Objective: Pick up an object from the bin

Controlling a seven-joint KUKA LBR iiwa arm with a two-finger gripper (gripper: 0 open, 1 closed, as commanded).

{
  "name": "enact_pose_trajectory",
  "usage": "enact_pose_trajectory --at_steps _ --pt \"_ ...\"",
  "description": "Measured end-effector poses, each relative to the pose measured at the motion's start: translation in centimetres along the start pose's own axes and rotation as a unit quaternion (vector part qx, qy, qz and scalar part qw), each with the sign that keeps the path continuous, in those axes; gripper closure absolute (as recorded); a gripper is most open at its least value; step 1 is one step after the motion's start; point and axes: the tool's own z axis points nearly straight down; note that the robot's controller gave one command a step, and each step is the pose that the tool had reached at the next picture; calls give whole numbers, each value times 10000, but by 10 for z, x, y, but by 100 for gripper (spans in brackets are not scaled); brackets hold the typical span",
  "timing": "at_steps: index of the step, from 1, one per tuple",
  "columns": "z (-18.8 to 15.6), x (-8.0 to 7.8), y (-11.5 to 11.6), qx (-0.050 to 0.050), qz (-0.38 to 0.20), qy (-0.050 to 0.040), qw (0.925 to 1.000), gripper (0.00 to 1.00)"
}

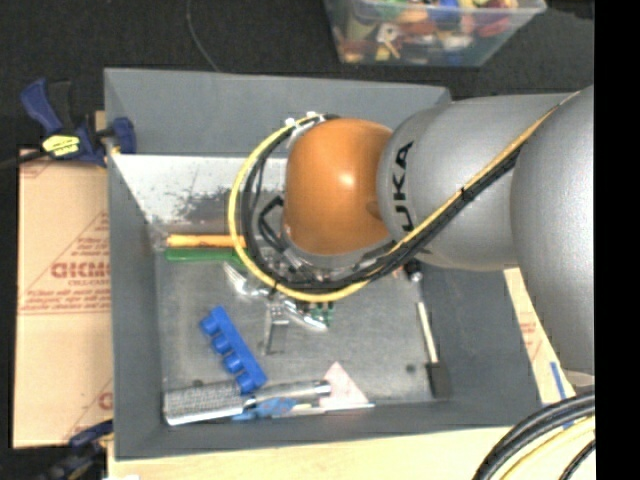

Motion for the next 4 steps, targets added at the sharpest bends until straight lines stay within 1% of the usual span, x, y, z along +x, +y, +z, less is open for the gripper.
enact_pose_trajectory --at_steps 1,2,3,4 --pt "98 12 32 -18 535 -35 9986 0" --pt "98 -31 -51 -6 274 -87 9996 0" --pt "98 -3 -9 -40 439 -47 9990 0" --pt "98 -17 -19 -20 498 -112 9987 0"
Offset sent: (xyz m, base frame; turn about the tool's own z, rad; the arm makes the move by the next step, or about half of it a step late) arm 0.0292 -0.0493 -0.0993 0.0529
